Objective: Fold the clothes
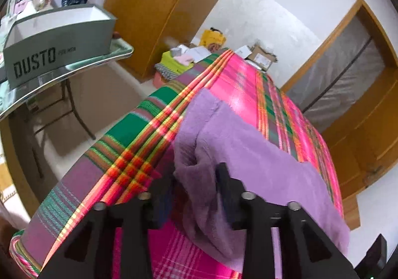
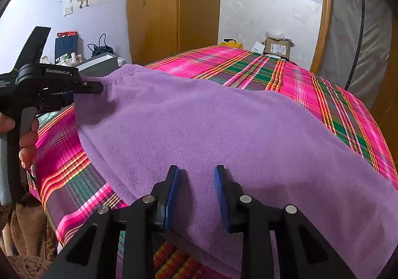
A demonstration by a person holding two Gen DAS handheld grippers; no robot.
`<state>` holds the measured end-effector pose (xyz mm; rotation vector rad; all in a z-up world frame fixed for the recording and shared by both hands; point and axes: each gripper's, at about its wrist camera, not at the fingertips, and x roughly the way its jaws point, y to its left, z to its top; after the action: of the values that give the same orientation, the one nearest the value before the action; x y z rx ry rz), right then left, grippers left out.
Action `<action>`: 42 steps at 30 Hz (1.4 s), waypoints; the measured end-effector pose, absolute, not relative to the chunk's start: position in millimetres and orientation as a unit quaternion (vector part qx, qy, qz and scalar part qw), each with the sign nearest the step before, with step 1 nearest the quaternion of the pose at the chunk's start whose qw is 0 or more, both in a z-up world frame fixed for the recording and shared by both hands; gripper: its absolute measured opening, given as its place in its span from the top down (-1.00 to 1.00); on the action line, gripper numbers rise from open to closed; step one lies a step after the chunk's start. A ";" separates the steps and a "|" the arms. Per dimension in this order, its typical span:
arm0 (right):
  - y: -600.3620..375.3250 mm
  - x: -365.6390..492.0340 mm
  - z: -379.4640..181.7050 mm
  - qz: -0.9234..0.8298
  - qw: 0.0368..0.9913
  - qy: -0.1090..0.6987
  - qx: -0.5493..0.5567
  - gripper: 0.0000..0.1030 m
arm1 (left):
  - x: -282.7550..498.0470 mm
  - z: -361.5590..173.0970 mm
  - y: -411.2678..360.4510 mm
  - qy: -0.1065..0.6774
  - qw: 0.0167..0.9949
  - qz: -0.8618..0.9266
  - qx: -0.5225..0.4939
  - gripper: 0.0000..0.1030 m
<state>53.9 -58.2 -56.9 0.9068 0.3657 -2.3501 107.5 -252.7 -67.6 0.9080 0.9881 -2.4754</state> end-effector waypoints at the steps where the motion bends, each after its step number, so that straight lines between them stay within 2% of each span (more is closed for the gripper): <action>1: -57.8 53.8 -56.8 -0.882 0.294 0.137 0.341 0.42 | 107.6 -69.1 -253.2 0.353 0.163 -0.865 0.317 0.10; 4: -56.6 53.3 -56.8 -0.882 0.296 0.134 0.341 0.42 | 106.2 -66.9 -248.6 0.358 0.152 -0.865 0.318 0.09; 5: -56.3 53.0 -57.0 -0.882 0.296 0.132 0.341 0.42 | 105.6 -66.0 -246.7 0.359 0.147 -0.865 0.320 0.19; 6: -56.0 52.8 -57.1 -0.882 0.297 0.132 0.341 0.42 | 105.0 -65.1 -244.9 0.359 0.142 -0.865 0.321 0.47; 12: -54.7 52.7 -57.8 -0.882 0.299 0.128 0.342 0.42 | 107.7 -47.0 -227.4 0.339 0.133 -0.881 0.303 0.47; 20: -48.0 53.9 -54.3 -0.886 0.294 0.111 0.340 0.42 | 98.6 0.3 -178.8 0.238 0.104 -0.928 0.267 0.49; 28: -9.9 55.3 -40.9 -0.906 0.256 0.060 0.332 0.42 | 69.8 31.5 -110.6 0.140 0.034 -0.956 0.256 0.50; 36: 39.8 61.5 -39.3 -0.919 0.206 0.014 0.337 0.42 | 35.1 24.9 -29.4 0.070 -0.049 -0.954 0.288 0.50; 42: 77.7 67.8 -41.5 -0.923 0.166 -0.021 0.346 0.42 | 21.2 5.3 12.0 0.047 -0.080 -0.943 0.319 0.50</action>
<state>67.8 77.7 -41.5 0.9844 -0.0609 -2.6289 21.2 12.0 5.3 1.0561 0.1557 -3.1253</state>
